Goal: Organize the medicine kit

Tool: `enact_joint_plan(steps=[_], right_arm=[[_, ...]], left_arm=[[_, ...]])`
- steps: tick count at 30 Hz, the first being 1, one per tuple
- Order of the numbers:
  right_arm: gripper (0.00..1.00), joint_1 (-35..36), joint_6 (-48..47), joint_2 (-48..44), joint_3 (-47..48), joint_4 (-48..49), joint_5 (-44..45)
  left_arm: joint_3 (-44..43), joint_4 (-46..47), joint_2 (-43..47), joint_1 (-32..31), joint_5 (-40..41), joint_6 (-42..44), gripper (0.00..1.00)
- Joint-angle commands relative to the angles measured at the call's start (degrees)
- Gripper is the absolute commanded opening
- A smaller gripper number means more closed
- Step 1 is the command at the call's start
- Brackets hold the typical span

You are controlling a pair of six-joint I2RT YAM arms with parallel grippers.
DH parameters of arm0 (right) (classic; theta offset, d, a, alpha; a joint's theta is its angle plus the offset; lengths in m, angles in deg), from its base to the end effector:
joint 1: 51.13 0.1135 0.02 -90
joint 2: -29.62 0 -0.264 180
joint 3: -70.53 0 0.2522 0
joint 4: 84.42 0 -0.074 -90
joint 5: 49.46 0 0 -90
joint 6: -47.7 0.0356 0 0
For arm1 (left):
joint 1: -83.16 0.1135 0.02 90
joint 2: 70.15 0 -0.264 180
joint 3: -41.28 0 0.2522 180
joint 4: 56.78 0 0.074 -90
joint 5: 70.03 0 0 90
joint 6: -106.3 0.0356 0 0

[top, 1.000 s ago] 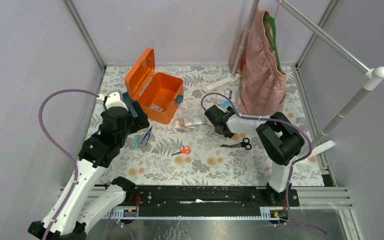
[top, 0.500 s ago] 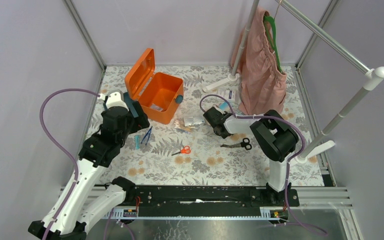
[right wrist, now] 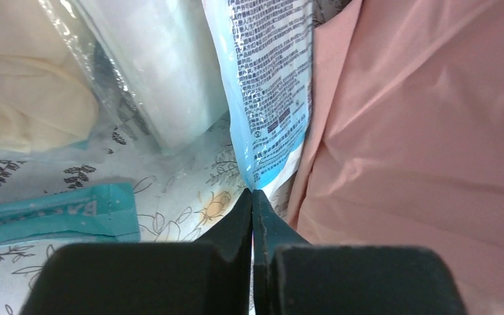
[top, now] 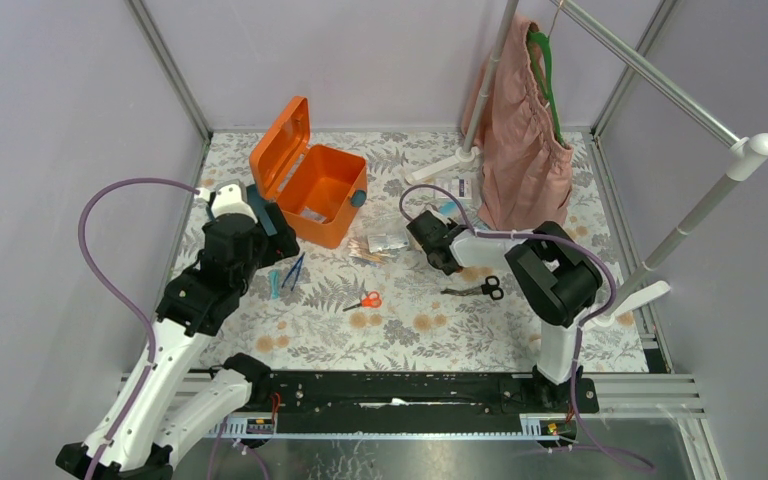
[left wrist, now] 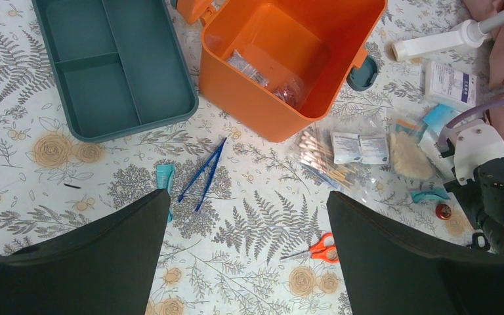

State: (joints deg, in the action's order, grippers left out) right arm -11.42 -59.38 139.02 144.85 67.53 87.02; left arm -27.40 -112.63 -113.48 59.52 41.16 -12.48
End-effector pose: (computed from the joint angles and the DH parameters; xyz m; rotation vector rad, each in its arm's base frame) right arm 0.2924 0.2093 0.1297 -0.9211 2.2197 -0.8946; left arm 0.1410 -0.0477 0.3482 -0.3119 2.0447 -0.1740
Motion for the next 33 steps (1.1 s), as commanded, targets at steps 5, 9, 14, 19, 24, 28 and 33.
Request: enact_joint_plan(steps=[5, 9, 14, 19, 24, 28, 33], right_arm=[[0.00, 0.4, 1.6, -8.6, 3.3, -3.7, 3.1], [0.00, 0.4, 4.8, -14.4, 7.6, -9.1, 0.1], [0.00, 0.4, 11.5, -18.4, 14.5, -16.1, -10.4], [0.00, 0.4, 20.2, -21.1, 19.5, -16.0, -23.2], [0.00, 0.4, 30.2, -19.8, 24.6, -13.9, -37.9], [0.00, 0.4, 41.0, -18.7, 25.2, -7.1, -46.9], [0.00, 0.4, 57.3, -16.2, 22.3, 7.6, -55.8]], left_arm=[[-0.2, 1.7, 0.9, -0.2, 0.6, 0.5, 0.99], [-1.4, 1.4, 0.9, -0.2, 1.7, 1.2, 0.99], [-2.7, 1.4, 0.7, -0.1, 2.3, 1.5, 0.99], [-2.9, 1.1, 0.9, -0.2, 2.2, 1.1, 0.99], [-3.1, 0.4, 1.5, -0.1, 2.1, 0.9, 0.99], [-3.4, -0.4, 2.1, -0.2, 2.6, 1.0, 0.99], [-4.0, -1.5, 3.2, -0.2, 3.3, 1.2, 0.99]])
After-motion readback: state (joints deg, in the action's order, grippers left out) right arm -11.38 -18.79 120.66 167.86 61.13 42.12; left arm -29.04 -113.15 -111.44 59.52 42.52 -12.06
